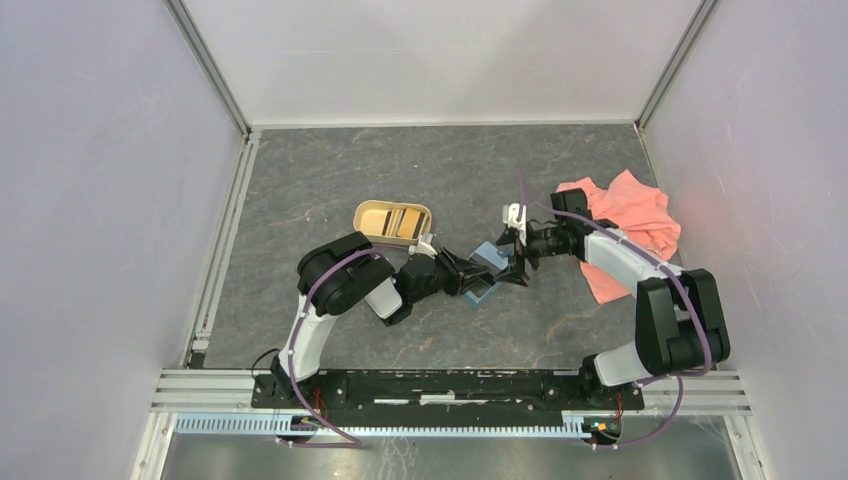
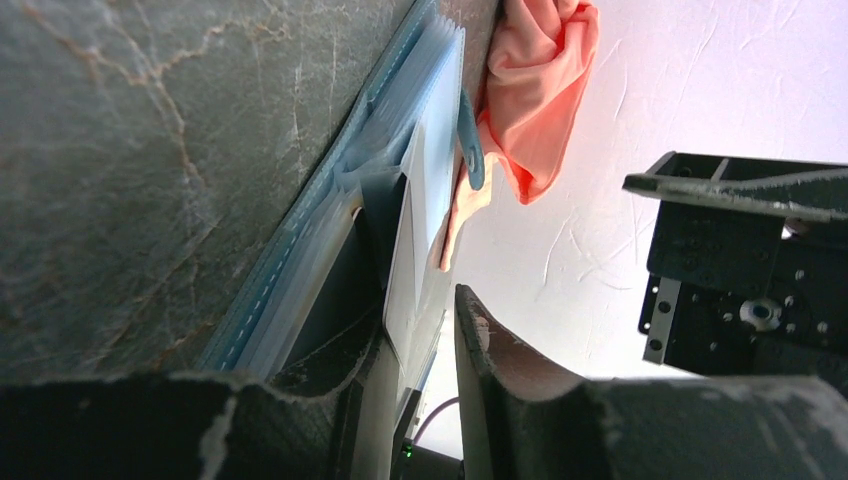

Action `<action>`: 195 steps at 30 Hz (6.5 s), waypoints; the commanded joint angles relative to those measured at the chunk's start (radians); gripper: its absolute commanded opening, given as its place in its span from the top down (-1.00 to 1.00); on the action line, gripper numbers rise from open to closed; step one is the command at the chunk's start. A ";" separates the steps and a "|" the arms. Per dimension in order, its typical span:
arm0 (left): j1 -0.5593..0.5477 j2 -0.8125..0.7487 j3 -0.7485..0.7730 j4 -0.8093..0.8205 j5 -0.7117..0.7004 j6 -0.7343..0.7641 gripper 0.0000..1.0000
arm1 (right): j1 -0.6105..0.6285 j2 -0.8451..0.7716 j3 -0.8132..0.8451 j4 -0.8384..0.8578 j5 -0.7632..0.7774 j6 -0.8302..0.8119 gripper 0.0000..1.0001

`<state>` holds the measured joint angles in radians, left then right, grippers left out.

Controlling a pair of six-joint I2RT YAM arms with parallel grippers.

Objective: Put the credit cards into the card holder
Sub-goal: Insert the credit card into the card holder, then turn over the card slot in the card holder.

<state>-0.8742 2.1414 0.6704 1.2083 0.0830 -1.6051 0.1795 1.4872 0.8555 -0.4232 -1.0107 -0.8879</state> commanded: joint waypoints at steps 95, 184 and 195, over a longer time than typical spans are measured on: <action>0.146 -0.068 0.132 -0.323 0.122 0.218 0.54 | -0.011 0.010 -0.093 0.410 0.275 0.454 -0.96; 0.084 -1.071 -0.288 -0.611 -0.419 1.035 -0.99 | -0.107 0.237 0.060 0.279 0.131 0.608 0.12; 0.162 -0.881 -0.318 -0.456 -0.094 0.813 -0.86 | -0.106 0.274 0.081 0.238 0.211 0.575 0.09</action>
<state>-0.7109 1.1809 0.3405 0.6384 -0.1158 -0.7021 0.0765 1.7473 0.8978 -0.1631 -0.8349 -0.2939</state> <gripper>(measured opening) 0.961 0.452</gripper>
